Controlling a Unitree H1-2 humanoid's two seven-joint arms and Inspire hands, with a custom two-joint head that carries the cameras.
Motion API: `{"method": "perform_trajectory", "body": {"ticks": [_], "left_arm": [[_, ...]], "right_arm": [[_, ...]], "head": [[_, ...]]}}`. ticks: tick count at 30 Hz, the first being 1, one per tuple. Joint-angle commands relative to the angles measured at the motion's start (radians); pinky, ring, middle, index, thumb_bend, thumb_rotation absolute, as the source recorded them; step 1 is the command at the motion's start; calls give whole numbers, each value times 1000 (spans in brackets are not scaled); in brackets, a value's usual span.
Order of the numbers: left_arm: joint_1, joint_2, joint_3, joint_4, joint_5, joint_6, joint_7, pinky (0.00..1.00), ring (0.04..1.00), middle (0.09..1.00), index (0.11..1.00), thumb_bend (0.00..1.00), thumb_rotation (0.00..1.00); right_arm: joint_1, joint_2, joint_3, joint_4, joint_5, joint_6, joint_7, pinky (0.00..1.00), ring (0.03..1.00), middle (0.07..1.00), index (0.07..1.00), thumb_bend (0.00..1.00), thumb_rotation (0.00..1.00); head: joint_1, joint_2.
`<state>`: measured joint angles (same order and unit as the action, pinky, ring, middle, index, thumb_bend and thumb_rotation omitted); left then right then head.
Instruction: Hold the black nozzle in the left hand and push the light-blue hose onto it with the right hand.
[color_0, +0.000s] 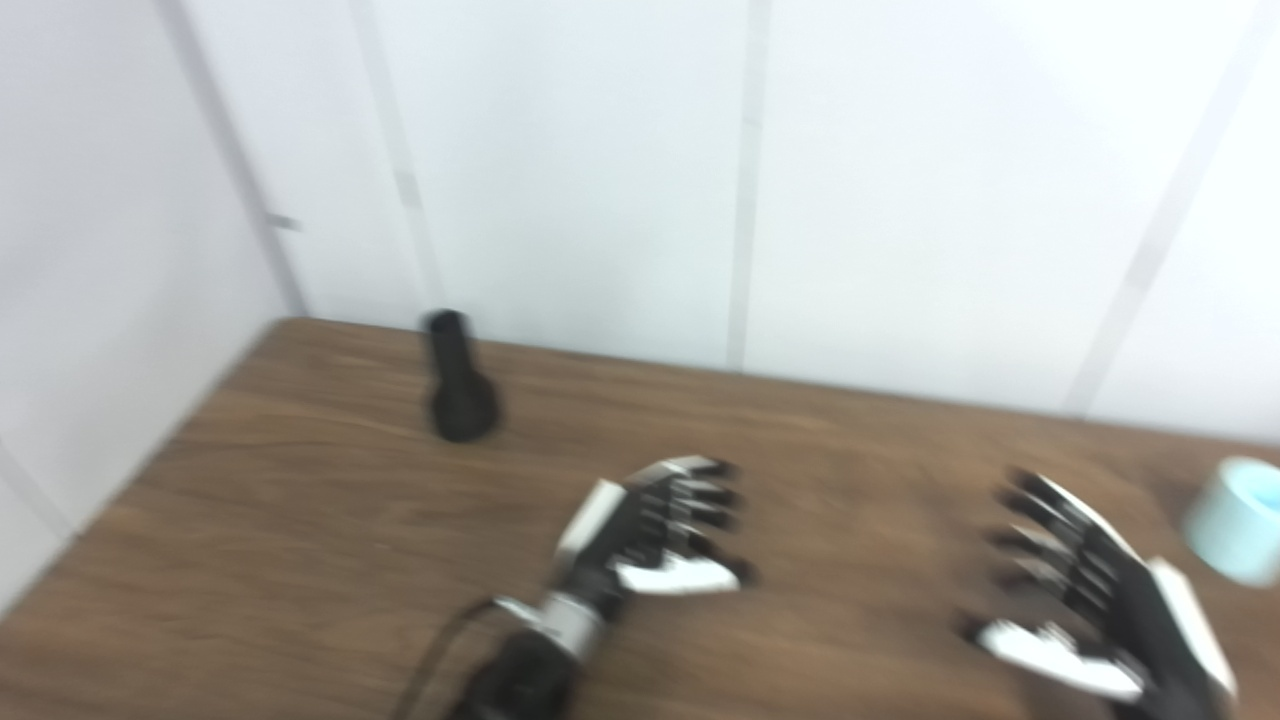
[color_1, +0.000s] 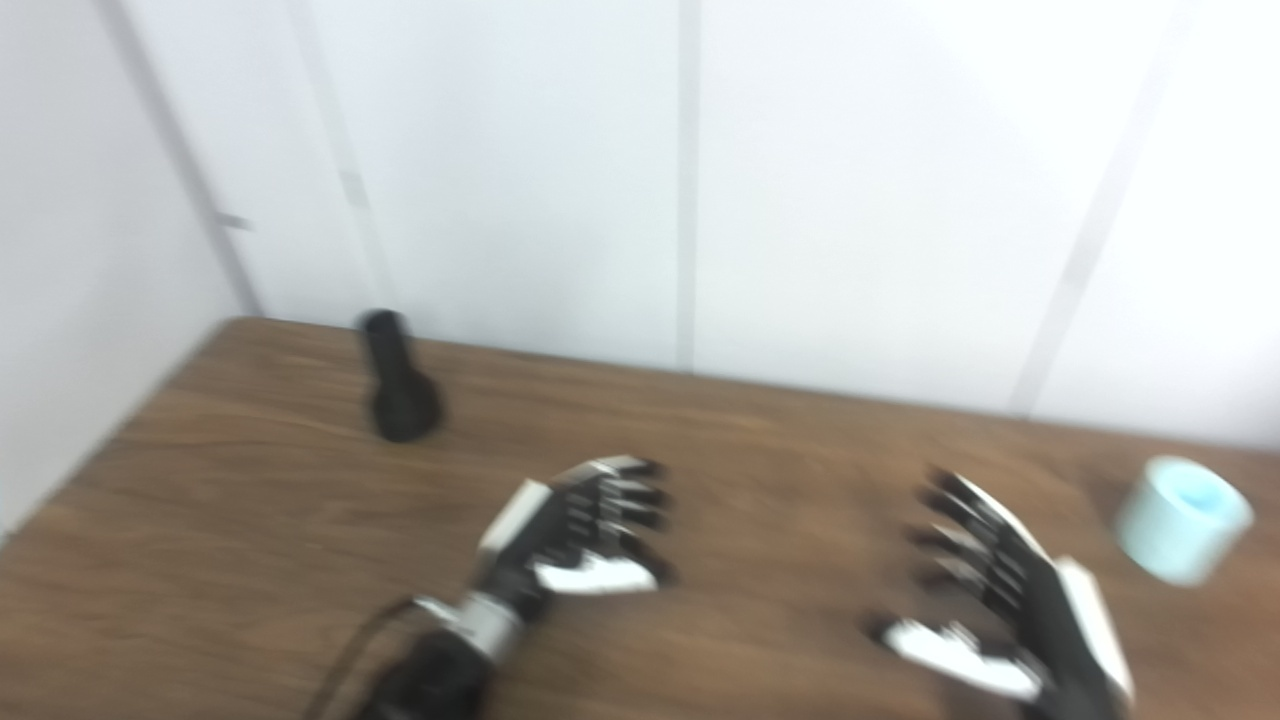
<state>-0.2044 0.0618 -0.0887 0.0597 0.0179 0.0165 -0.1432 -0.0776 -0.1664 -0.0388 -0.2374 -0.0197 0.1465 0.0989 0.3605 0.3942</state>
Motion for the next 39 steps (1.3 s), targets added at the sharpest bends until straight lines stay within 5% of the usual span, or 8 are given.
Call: {"method": "perform_trajectory", "body": {"ticks": [1,13,22,32,39], "left_arm": [[-35,-5,-3,-5,11,-37,9,497,654,677,682,762,60],[-31,-2,6,-32,30,-33,23,490,660,678,681,758,58],[-52,78,81,-184,117,-63,77,504,644,667,670,764,61],[-178,323,177,-269,181,66,31,623,740,767,781,768,124],[-223,477,224,-160,320,-24,105,751,847,827,840,784,185]], "right_arm": [[-18,-2,-3,-24,27,-66,10,598,742,853,876,694,9],[-25,-7,-7,3,37,-91,12,600,756,860,889,671,0],[-40,-9,-15,28,42,-100,12,597,761,866,894,664,0],[-47,-7,-17,52,58,-107,20,606,771,874,904,644,0],[-54,-13,-15,68,72,-106,31,608,778,879,910,631,0]], "head": [[6,-3],[28,-31],[49,-36],[68,-38],[88,-39]]}}
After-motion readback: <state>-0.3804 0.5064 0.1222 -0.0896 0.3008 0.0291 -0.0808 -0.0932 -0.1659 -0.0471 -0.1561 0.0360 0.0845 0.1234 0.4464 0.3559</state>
